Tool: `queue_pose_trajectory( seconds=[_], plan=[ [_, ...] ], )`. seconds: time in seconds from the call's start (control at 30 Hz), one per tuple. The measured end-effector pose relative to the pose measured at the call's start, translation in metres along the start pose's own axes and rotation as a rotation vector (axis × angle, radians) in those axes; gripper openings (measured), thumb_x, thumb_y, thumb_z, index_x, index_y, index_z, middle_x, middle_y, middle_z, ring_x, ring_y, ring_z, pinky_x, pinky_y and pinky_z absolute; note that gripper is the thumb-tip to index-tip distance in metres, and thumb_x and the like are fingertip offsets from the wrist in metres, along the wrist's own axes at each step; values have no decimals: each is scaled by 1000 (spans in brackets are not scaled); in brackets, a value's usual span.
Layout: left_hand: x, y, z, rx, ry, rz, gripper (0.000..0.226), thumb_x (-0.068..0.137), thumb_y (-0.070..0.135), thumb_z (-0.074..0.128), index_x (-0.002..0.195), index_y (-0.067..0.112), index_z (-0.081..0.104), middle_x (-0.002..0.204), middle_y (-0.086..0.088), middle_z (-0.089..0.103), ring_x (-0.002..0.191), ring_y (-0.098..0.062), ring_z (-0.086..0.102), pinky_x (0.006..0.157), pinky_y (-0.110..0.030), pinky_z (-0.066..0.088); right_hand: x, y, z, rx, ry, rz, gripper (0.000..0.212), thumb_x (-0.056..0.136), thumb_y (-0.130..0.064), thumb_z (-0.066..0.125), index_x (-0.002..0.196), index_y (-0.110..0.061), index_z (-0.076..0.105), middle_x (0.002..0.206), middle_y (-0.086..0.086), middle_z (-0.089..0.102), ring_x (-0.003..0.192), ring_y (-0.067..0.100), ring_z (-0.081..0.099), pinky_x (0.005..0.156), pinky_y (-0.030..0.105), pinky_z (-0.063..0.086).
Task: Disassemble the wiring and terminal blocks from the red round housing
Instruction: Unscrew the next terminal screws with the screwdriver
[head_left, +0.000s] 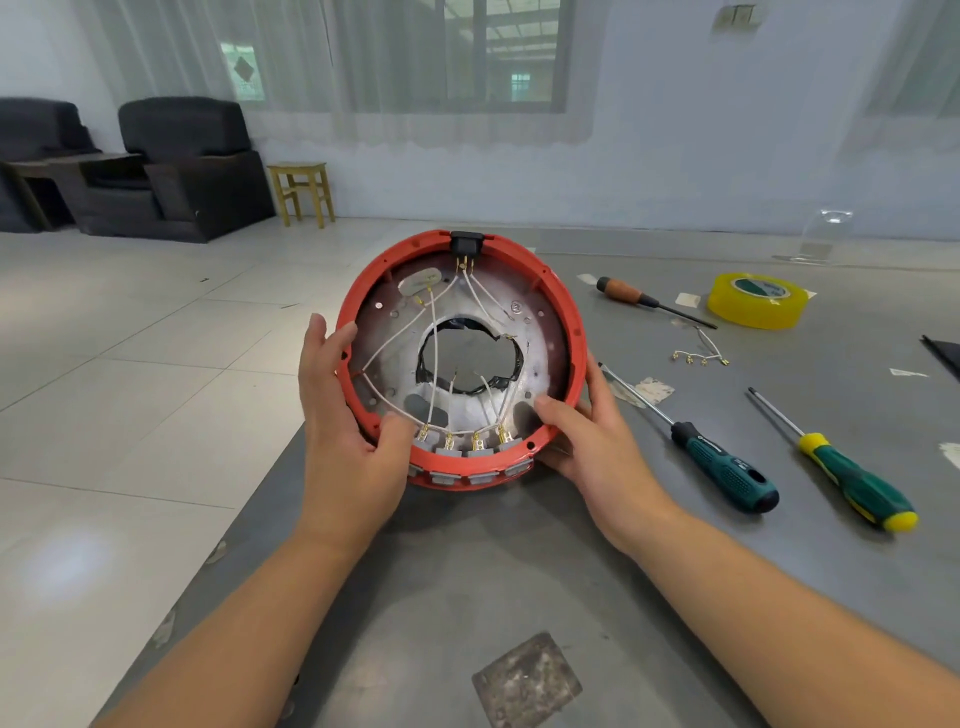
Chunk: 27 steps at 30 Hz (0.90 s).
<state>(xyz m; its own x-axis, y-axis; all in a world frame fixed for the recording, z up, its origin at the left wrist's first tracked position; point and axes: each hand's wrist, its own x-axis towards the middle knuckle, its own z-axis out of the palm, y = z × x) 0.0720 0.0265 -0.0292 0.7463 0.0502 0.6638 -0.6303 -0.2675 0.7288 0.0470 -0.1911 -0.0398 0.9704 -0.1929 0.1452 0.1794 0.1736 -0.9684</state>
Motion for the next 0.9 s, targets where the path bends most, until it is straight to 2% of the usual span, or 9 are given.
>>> queue_pose_trajectory(
  seconds=[0.1,0.17,0.23,0.33,0.47,0.53,0.6,0.73,0.9],
  plan=[
    [-2,-3,2,-133,4,-127,84,83,11,59,148,54,30,170,11,19,157,-6,21,121,-29,37,1,2,1,109,26,34,72,92,-26,72,153,-39,35,129,-4,69,105,23,71,96,53,57],
    [-3,3,6,-240,19,-290,85,83,26,71,145,60,25,163,20,26,151,-10,34,121,-48,39,3,5,1,133,64,60,76,93,-29,74,155,-37,32,133,-3,66,112,24,70,99,54,55],
    [-6,11,8,-451,63,-505,101,73,41,84,146,61,18,160,26,25,143,-4,44,120,-49,40,3,7,0,139,89,70,76,92,-31,75,154,-37,32,133,-3,66,111,23,70,100,54,54],
    [-12,18,14,-714,17,-741,118,73,35,95,153,55,11,164,2,40,136,-16,58,118,-49,42,3,5,-2,209,127,58,63,91,-27,75,146,-33,46,122,-4,71,104,17,72,95,46,57],
    [-18,23,27,-833,-174,-957,108,73,27,85,162,26,25,136,-6,70,122,-23,70,115,-45,46,5,2,-1,346,138,18,43,93,-20,73,133,-24,57,113,2,72,103,20,69,85,40,58],
    [-19,26,35,-845,-282,-992,86,75,24,84,152,16,45,132,-11,73,117,-27,73,108,-42,51,5,3,5,398,142,10,50,92,-21,74,138,-23,53,117,4,70,106,21,69,84,39,58],
    [-19,28,43,-861,-329,-980,75,79,19,82,146,16,49,132,-14,72,115,-32,73,104,-42,55,6,5,11,407,137,-15,59,89,-25,77,141,-26,49,120,3,71,106,20,70,82,35,58],
    [-13,24,53,-964,-317,-985,69,83,13,79,146,6,51,129,-21,72,120,-35,71,99,-42,60,9,9,13,282,176,-61,81,76,-38,84,144,-35,41,126,-2,69,115,22,69,95,45,56],
    [-14,16,51,-1024,-220,-987,49,85,14,78,130,2,65,124,-24,73,120,-36,71,86,-36,63,8,12,14,144,138,-70,85,68,-49,90,138,-49,41,136,-5,62,123,22,64,105,51,51]
  ],
)
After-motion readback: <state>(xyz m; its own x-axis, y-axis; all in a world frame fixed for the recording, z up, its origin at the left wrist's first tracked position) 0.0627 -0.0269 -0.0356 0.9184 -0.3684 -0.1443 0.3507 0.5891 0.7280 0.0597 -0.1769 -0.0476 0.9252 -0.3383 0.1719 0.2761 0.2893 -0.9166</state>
